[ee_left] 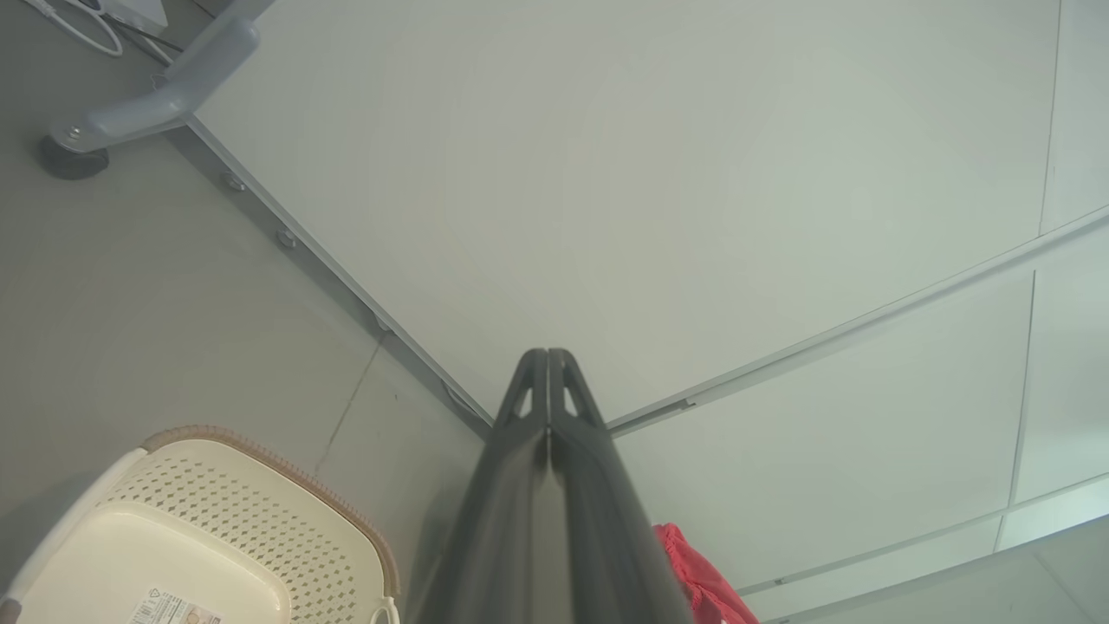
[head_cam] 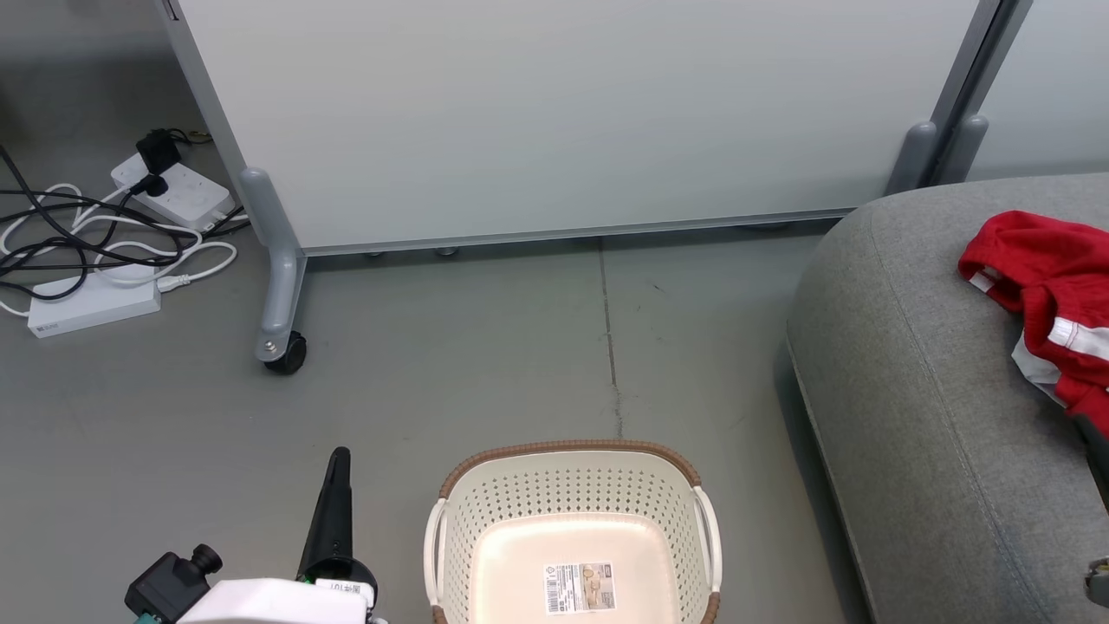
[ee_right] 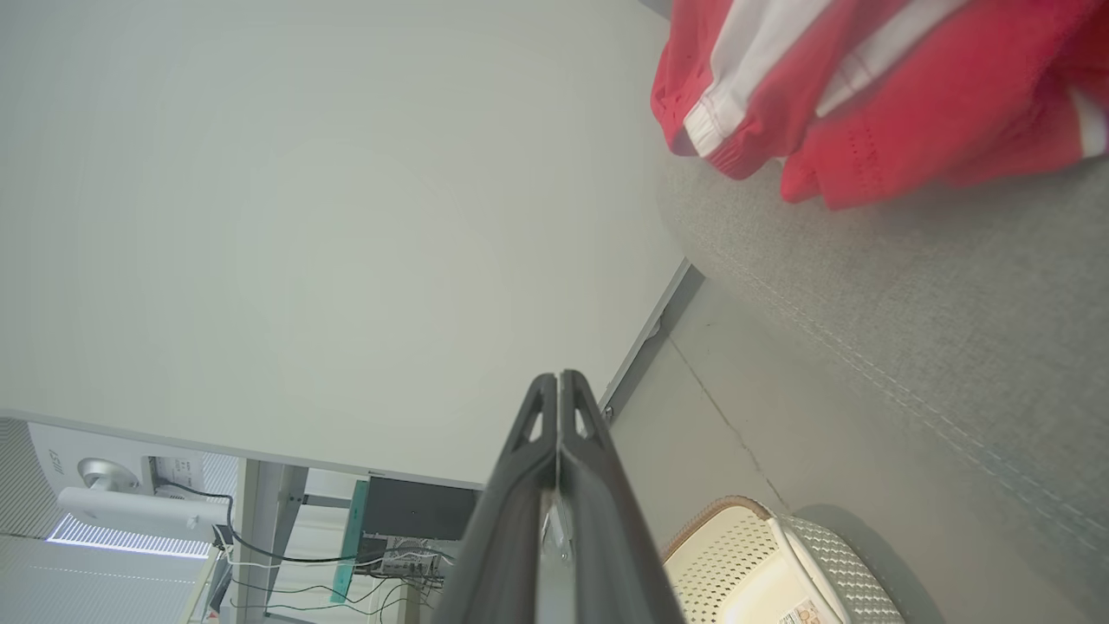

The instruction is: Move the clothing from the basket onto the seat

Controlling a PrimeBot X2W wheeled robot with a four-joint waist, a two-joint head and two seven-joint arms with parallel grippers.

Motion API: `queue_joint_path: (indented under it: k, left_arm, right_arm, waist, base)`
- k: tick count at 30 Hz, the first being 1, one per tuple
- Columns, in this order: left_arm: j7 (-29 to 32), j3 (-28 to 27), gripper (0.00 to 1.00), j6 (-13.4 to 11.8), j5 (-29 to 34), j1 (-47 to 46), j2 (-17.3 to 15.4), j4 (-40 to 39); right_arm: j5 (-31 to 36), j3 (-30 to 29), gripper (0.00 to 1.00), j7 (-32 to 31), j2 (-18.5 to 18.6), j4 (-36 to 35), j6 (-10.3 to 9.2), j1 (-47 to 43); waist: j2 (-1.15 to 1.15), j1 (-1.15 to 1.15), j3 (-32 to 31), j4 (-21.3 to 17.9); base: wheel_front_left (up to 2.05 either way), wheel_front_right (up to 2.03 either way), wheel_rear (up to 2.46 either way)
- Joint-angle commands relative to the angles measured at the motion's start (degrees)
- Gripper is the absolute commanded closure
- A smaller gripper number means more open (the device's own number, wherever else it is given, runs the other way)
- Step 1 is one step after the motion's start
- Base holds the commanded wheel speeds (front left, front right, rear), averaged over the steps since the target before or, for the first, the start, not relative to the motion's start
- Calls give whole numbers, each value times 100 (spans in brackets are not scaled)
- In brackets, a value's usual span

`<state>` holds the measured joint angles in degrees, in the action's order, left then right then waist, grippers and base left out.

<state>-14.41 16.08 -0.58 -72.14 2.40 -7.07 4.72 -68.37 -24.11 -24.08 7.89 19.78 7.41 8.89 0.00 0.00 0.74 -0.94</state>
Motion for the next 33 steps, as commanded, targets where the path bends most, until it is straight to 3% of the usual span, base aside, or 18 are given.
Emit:
queue_joint_path:
  k: [1,33]
  left_arm:
    - [-29,-44,100,58,-153,-126,-8,-54]
    - [-54,-116,100,456,-1419,-155,279,-98]
  right_arm:
    - [-170,-100,100,-99,79,8,9,126]
    - [-1552,-810,100,-993,207,333,12,364]
  waist:
    - [0,0,-2,3]
    - [0,0,-35,62]
  base:
    - [0,0,0]
    - [0,0,0]
